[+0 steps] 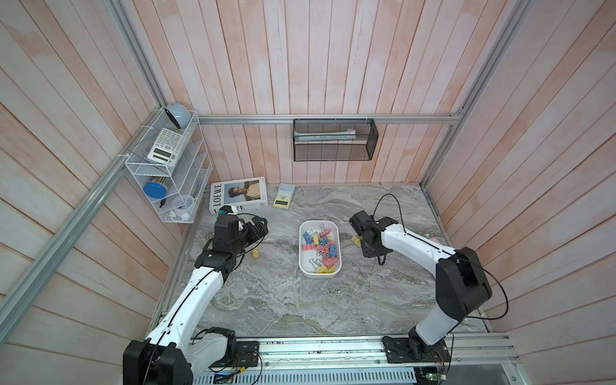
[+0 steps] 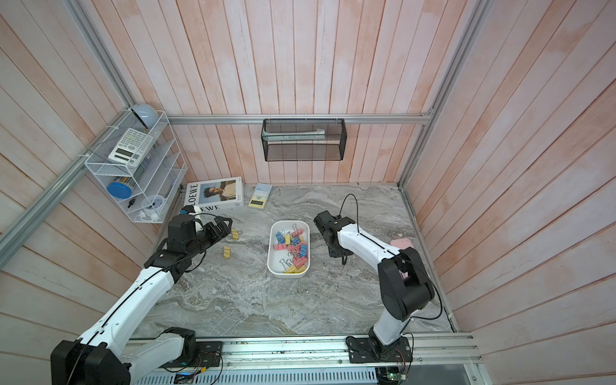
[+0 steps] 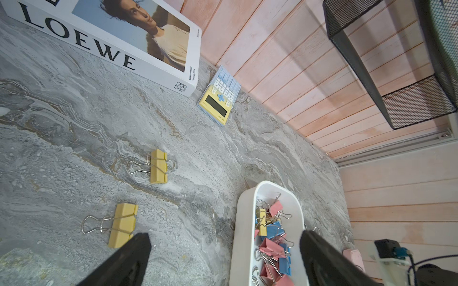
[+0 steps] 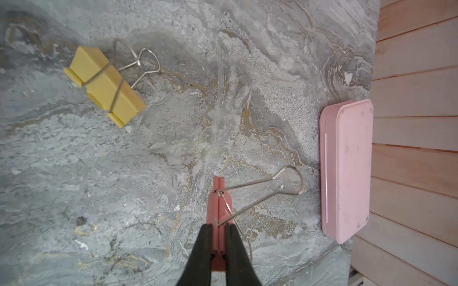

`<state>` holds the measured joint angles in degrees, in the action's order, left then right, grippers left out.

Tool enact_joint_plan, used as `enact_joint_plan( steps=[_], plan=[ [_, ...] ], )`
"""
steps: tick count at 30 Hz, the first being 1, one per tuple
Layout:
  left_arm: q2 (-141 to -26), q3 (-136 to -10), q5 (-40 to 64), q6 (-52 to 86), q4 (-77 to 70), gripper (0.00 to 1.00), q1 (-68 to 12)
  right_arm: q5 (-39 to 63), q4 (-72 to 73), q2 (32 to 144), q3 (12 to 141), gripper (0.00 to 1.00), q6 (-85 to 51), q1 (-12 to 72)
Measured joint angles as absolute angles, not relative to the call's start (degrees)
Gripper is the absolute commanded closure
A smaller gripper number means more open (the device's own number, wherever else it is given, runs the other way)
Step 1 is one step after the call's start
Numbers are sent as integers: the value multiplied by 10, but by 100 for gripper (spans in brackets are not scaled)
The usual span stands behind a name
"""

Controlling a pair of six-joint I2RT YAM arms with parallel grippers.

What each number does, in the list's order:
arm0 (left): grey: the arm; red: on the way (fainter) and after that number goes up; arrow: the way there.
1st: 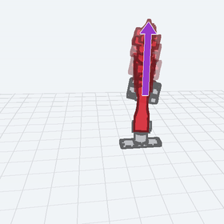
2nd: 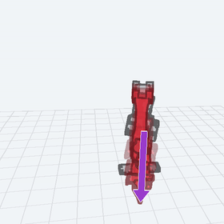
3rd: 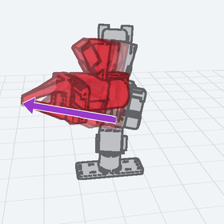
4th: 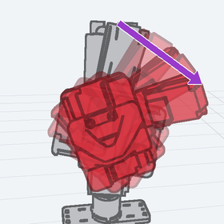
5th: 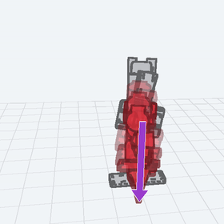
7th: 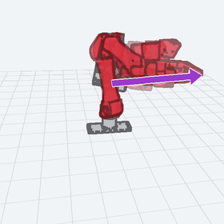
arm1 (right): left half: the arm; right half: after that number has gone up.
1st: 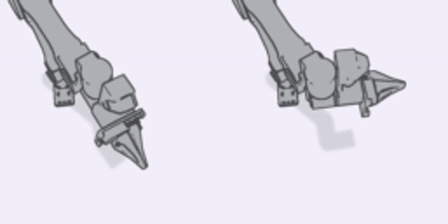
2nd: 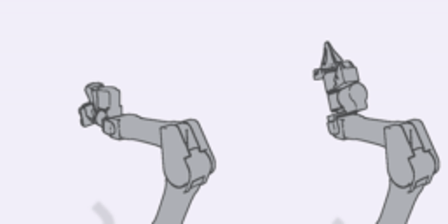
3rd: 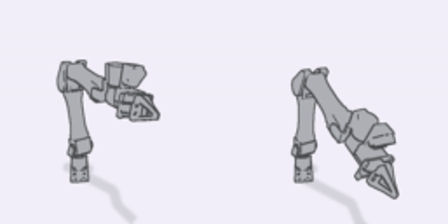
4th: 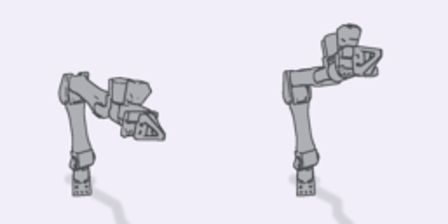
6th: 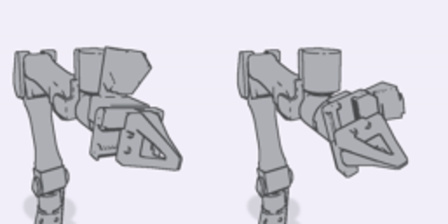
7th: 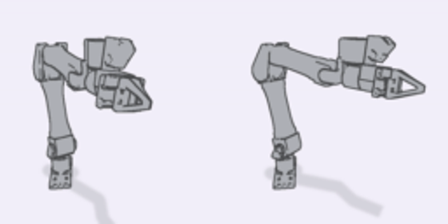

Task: Take out the binder clips from the storage box
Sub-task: Place the binder clip at the center of the board, then adjust the binder clip at the center of the board.

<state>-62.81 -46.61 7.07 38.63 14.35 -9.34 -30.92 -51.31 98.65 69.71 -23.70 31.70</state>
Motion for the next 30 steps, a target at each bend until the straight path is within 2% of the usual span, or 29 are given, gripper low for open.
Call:
enact_joint_plan(
  steps=[4, 5, 8, 18, 23, 30],
  plan=[
    [-619, -466, 69, 384, 155, 0, -93, -326, -526, 1023, 703, 90, -238, 346],
    [-616, -466, 69, 383, 158, 0, -93, -326, -527, 1026, 704, 86, -238, 350],
    [-608, -466, 65, 379, 166, 0, -93, -323, -531, 1039, 713, 63, -241, 357],
    [-603, -466, 51, 378, 176, 0, -94, -213, -481, 1041, 715, 57, -255, 371],
    [-602, -466, 49, 378, 176, 0, -94, -189, -467, 1010, 702, 47, -263, 368],
    [-602, -466, 49, 378, 176, 0, -94, -161, -450, 915, 651, 45, -263, 295]
  ],
)
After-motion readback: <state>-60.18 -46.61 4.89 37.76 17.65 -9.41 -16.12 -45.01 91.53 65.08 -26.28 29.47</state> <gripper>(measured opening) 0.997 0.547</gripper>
